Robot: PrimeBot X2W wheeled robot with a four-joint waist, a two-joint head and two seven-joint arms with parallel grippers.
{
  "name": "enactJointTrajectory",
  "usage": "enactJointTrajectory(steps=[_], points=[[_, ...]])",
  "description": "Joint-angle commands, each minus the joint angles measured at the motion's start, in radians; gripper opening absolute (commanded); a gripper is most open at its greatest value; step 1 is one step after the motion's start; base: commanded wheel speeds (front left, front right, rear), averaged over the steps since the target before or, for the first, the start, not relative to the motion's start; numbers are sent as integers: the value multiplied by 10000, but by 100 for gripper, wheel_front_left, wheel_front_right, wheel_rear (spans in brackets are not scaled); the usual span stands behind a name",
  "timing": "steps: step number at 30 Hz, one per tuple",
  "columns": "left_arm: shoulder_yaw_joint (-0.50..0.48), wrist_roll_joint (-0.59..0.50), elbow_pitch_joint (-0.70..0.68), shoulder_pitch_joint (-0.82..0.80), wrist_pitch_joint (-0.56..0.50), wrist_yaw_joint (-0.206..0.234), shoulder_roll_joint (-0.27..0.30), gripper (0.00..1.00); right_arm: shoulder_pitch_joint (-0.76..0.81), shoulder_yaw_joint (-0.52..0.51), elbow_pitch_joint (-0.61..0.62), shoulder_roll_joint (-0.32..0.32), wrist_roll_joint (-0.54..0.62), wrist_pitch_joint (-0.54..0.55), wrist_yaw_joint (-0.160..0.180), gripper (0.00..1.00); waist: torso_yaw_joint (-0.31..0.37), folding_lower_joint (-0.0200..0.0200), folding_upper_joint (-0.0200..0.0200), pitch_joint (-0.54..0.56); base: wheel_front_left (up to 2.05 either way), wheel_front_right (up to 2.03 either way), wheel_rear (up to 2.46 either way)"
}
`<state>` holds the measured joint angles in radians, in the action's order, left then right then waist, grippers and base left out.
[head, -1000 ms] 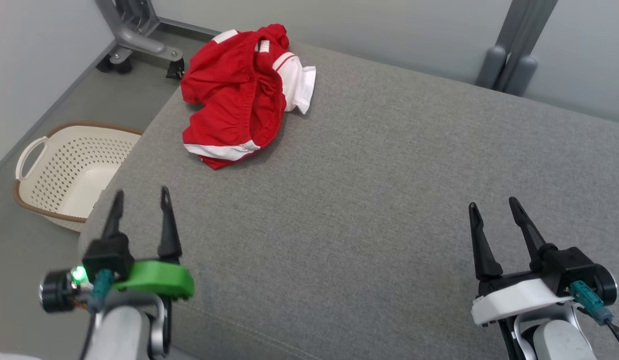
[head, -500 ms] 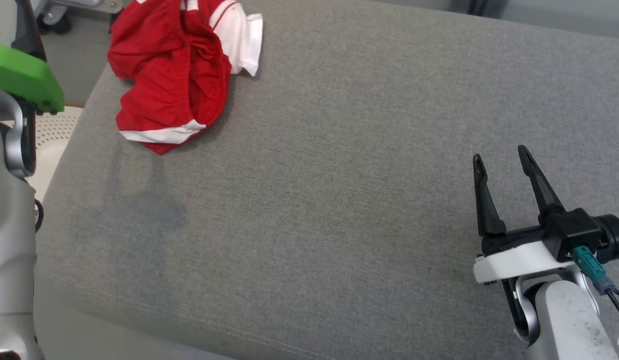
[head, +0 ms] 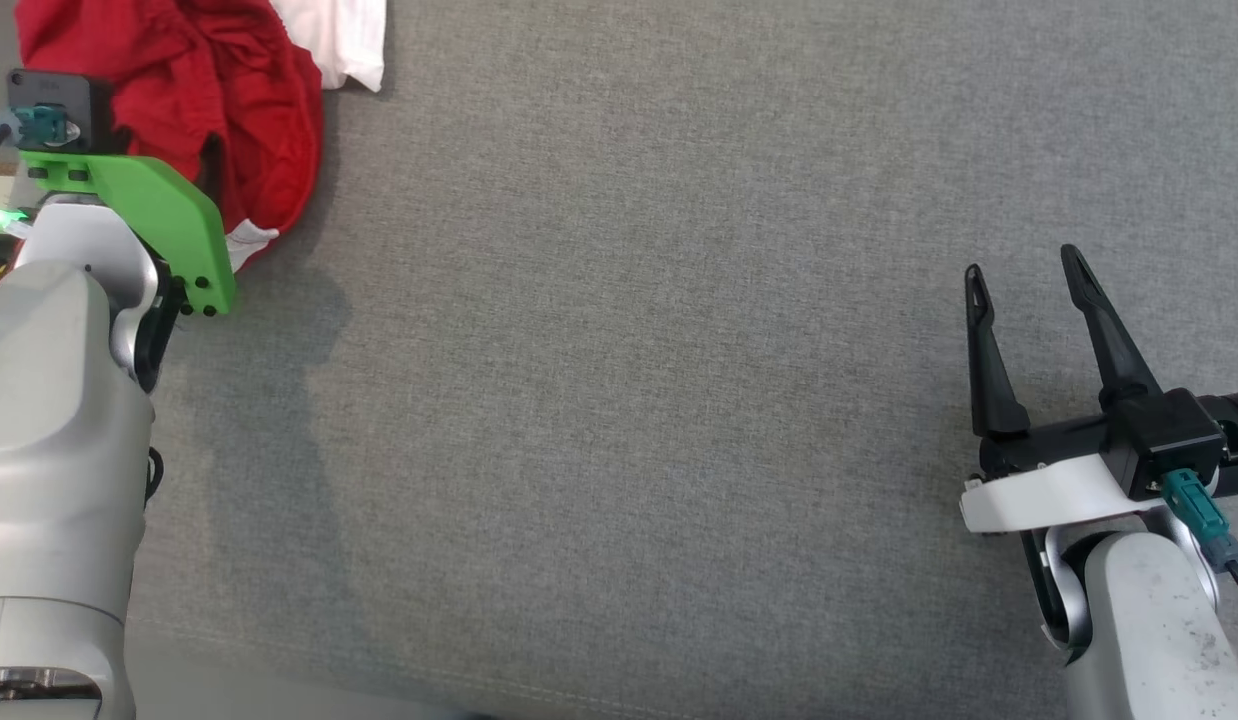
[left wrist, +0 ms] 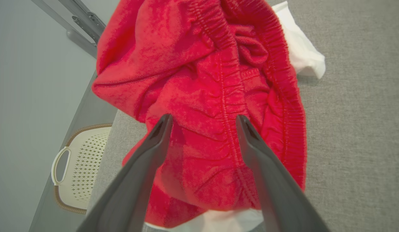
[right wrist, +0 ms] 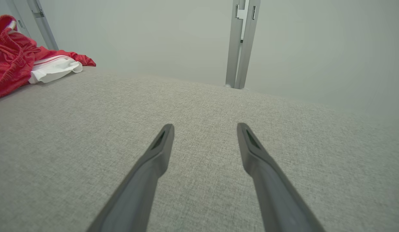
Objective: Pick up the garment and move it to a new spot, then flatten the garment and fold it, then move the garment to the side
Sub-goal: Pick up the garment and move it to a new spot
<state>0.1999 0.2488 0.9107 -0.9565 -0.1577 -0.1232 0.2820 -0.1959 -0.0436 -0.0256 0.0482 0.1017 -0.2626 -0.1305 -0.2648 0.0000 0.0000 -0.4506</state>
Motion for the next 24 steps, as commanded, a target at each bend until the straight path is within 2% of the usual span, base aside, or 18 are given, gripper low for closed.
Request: enactJointTrajectory(steps=[1,5,10,11,12,14,18,24], points=[[66,210,167,-194,-57,-45,-29,100,-172,-35,91,37,84,-23,-4,100,230,0,0,-368,0,0,0],[425,712,585,-223,-147,-66,-164,100,-78,-79,207,39,120,-7,-4,100,285,0,0,-496,0,0,0],[840,1162,920,-188,-150,-63,-67,100,-62,-117,240,39,102,23,-4,100,334,0,0,-499,0,0,0],[896,1219,971,-193,-136,-63,-33,54,-80,-132,221,39,88,21,-4,100,339,0,0,-485,0,0,0],[938,1250,1050,-215,-57,-62,42,38,-104,-148,187,39,73,19,-4,100,341,0,0,-456,0,0,0],[981,1249,1187,-264,109,-60,151,0,-132,-159,117,37,20,12,-4,100,339,0,0,-351,0,0,0],[1117,1050,1372,-396,506,-30,407,0,-81,-152,-22,39,-132,-7,-4,100,329,0,0,18,0,0,0],[1468,519,1313,-721,1368,295,904,0,90,-192,-321,39,-508,-32,-4,100,354,0,0,953,0,0,0]])
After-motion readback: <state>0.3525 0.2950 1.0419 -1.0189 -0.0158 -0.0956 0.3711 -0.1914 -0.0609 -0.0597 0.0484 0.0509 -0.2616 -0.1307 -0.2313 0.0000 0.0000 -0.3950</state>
